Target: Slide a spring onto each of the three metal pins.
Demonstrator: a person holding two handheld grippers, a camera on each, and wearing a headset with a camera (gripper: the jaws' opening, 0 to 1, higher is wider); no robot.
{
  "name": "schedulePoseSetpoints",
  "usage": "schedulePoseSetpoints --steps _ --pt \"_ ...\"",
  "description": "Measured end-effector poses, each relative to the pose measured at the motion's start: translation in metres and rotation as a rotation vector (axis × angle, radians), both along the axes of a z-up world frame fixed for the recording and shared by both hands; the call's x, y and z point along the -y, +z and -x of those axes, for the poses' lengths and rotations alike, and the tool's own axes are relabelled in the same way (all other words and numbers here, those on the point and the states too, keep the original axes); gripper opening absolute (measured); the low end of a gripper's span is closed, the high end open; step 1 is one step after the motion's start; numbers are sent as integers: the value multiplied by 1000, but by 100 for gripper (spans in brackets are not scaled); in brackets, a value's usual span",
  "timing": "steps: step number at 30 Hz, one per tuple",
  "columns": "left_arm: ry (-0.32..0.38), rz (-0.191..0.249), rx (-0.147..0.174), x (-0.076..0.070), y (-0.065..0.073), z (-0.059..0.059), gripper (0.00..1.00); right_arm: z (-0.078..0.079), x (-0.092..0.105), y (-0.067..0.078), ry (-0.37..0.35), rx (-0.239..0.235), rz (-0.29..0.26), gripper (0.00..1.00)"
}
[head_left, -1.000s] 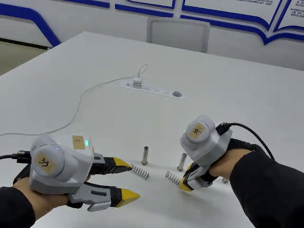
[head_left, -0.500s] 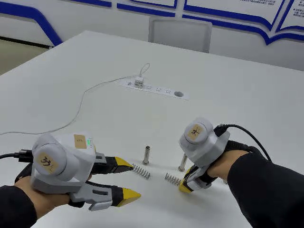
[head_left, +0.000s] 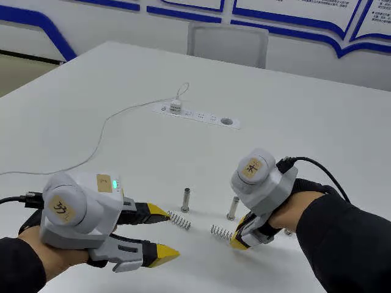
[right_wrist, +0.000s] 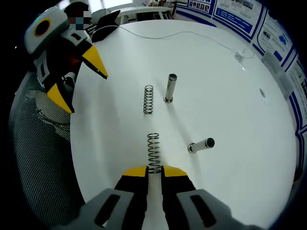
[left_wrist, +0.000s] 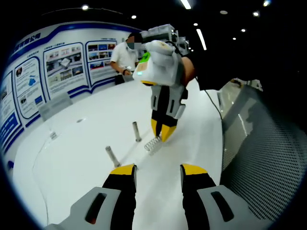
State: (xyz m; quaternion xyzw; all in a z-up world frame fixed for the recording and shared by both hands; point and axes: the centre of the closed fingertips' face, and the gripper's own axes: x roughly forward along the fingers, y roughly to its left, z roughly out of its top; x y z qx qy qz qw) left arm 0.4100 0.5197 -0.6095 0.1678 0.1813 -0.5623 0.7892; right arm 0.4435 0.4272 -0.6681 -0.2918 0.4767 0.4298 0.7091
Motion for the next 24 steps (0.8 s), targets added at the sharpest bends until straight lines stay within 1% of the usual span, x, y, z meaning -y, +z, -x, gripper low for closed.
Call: schedulePoseSetpoints --steps 5,9,13,15,18,20,24 --pt "-19 -4 4 8 3 0 38 9 -9 17 49 18 -19 11" --pt "-43 -16 8 14 2 3 38 15 -16 31 90 31 -31 11" --pt "-67 -33 15 19 1 7 38 25 -26 44 174 45 -33 11" --pt "-75 -37 17 19 1 8 37 30 -32 49 200 45 -36 11" --pt "-79 -37 20 20 2 9 37 36 -39 53 243 50 -30 11" --pt "-80 -36 22 20 3 9 36 40 -45 56 264 49 -38 11" --pt "-88 -37 25 21 4 11 35 46 -51 59 306 47 -32 12"
